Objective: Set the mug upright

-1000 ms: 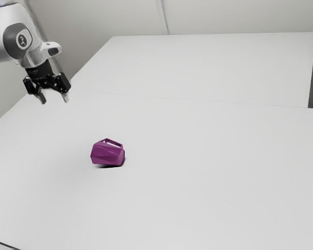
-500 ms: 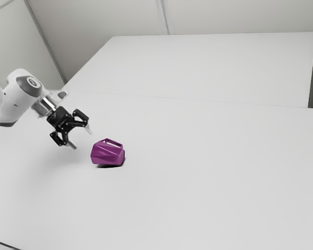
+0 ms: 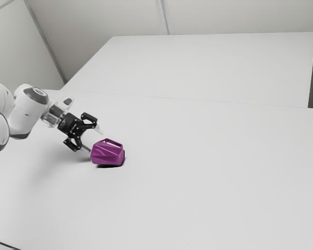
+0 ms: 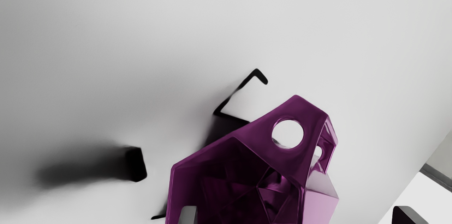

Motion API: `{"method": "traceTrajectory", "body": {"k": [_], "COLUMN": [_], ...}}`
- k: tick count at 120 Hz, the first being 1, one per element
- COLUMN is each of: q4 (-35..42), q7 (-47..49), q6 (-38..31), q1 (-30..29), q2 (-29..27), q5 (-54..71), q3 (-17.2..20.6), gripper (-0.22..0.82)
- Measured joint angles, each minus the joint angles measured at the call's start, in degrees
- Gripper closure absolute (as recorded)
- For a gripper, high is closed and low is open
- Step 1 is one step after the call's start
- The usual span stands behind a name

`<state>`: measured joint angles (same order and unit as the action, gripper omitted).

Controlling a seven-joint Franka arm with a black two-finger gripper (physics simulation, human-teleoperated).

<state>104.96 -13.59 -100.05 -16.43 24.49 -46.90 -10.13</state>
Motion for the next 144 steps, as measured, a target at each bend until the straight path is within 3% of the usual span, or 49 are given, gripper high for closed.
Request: {"method": "traceTrajectory", "body": {"k": [44,68,84,99,123,144], "q4": [0.77,1.89,2.06,1.58,1.16,0.48], "q7": [-1.88,-2.36,-2.38,-1.89,-0.71,0.46], "q6": [-0.81,-0.77,-0.68,-0.73,-1.01,-5.03], "q1": [0.39,1.25,1.84,2.24,3.0,10.15], "q2": [0.61,0.8,0.78,0.7,-0.51,-8.62], "q5": [-6.36,-7.05,-7.3,-8.34,-7.78,11.29], "q3": [1.31,1.42,1.95,3.32,4.11,4.18], "gripper": [0.0,0.45,0.63,0.71,0.76,0.77]}}
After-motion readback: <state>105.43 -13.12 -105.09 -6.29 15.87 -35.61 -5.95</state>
